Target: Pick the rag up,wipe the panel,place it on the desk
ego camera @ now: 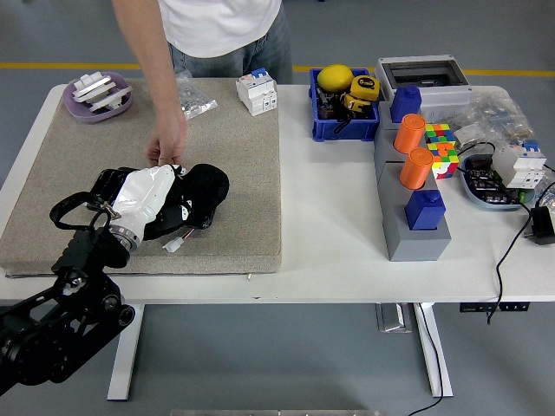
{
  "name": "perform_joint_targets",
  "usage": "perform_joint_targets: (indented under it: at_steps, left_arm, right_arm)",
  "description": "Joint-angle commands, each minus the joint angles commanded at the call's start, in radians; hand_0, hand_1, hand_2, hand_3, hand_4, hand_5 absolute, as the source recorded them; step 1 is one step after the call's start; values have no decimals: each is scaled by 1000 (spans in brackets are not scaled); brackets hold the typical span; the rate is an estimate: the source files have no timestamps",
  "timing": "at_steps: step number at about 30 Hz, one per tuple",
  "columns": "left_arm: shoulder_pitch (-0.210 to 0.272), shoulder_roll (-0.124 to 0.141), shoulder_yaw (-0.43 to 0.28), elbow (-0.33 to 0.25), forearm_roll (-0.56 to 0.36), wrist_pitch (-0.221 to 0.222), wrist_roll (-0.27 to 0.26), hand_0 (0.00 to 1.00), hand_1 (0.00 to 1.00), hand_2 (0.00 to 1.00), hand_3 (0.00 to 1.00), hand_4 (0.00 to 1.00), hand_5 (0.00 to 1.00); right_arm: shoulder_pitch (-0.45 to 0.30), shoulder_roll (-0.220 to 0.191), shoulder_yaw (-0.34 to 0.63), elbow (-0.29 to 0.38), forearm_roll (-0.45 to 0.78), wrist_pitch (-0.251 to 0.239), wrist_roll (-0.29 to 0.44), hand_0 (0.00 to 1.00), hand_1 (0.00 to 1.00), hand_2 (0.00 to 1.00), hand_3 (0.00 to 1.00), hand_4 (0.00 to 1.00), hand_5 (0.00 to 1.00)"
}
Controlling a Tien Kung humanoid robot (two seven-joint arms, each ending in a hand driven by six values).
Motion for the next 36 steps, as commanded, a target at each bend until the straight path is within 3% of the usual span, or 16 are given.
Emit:
perform_joint_targets:
  at_steps: [9, 36]
  left_arm:
    - [11, 15, -49, 8, 27, 11, 20, 234, 448, 556, 480, 58, 2]
    - [23, 39, -200, 140, 49, 21, 77, 252, 446, 555, 487, 79, 2]
  right_arm:
    - [-1, 0, -2, 0, 1, 2, -1, 747, 622, 624, 561, 913, 424]
    - [-1, -1, 15, 6, -13, -1, 0, 748, 623, 625, 561, 913, 424]
